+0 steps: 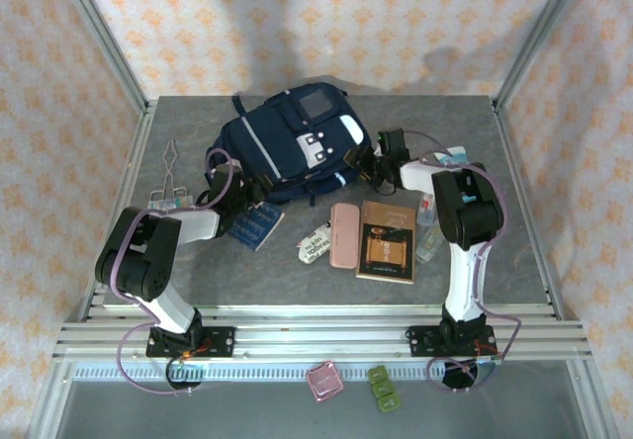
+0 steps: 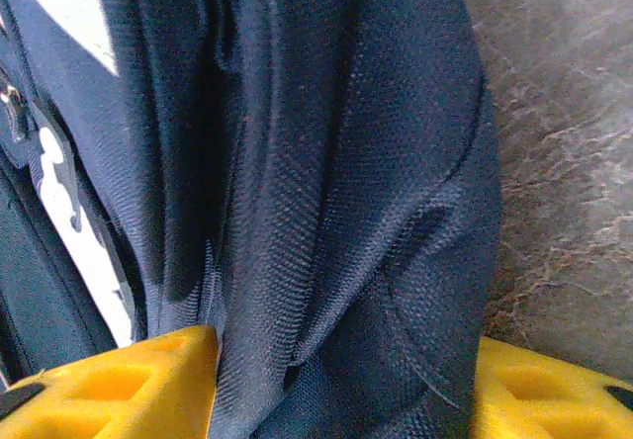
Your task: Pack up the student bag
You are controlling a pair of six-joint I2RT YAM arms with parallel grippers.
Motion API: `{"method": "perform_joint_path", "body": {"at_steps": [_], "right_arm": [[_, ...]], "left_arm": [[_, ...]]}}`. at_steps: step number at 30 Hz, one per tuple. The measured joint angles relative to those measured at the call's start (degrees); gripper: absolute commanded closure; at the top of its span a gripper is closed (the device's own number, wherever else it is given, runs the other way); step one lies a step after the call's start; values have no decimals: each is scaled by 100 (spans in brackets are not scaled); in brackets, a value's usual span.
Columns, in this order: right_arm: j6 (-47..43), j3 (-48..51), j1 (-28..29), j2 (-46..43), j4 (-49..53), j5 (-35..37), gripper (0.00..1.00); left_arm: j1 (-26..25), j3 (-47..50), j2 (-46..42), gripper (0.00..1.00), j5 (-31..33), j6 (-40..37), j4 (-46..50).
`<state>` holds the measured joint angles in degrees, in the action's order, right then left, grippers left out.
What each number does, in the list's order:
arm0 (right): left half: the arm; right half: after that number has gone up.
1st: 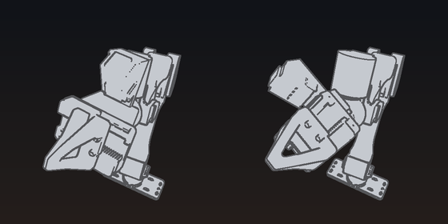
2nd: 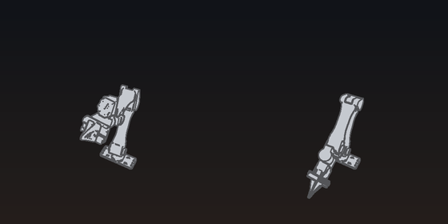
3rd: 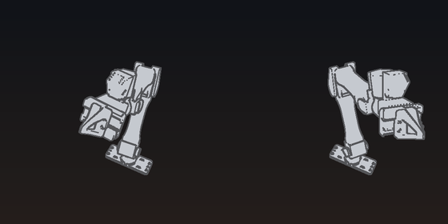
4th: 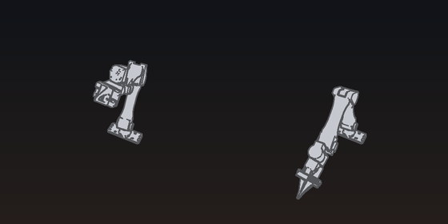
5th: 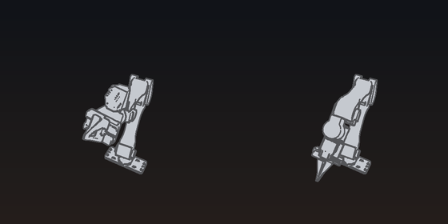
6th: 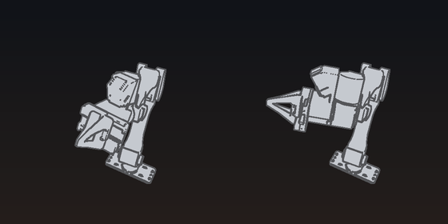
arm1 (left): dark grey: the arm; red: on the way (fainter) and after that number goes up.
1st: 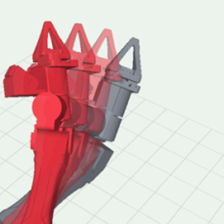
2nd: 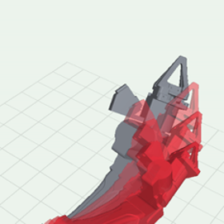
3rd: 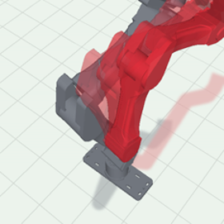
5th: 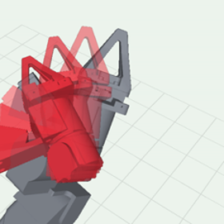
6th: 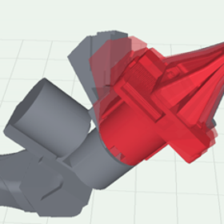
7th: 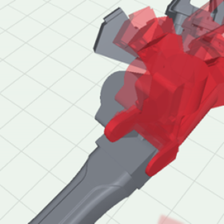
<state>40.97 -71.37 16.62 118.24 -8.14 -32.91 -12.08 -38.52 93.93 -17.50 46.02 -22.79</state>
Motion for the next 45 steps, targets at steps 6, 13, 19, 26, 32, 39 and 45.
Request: {"method": "perform_joint_path", "body": {"at_steps": [6, 13, 19, 26, 32, 39, 45], "right_arm": [[225, 0, 9, 44, -66, 11, 70], [472, -127, -35, 201, -195, -129, 100], [964, 393, -197, -579, -352, -203, 100], [1687, 1204, -433, -2328, -494, 24, 100], [2319, 1480, -442, -2894, -557, 494, 100], [2806, 1447, -398, -2959, -496, 691, 100], [2977, 1331, -326, -2975, -341, 859, 100]], "left_arm": [[-4, -72, 114, 50, -2, -24, 4], [-20, -374, 345, 68, 79, -225, 304], [-61, -1001, 688, 73, 98, -470, 855], [-258, -2382, 1445, 68, -63, -780, 1073], [-315, -3220, 1600, 51, -162, -1005, 1128], [-643, -1497, -92, 27, -452, -890, 68], [-1283, 146, -857, 28, -557, -861, -1589]]}}
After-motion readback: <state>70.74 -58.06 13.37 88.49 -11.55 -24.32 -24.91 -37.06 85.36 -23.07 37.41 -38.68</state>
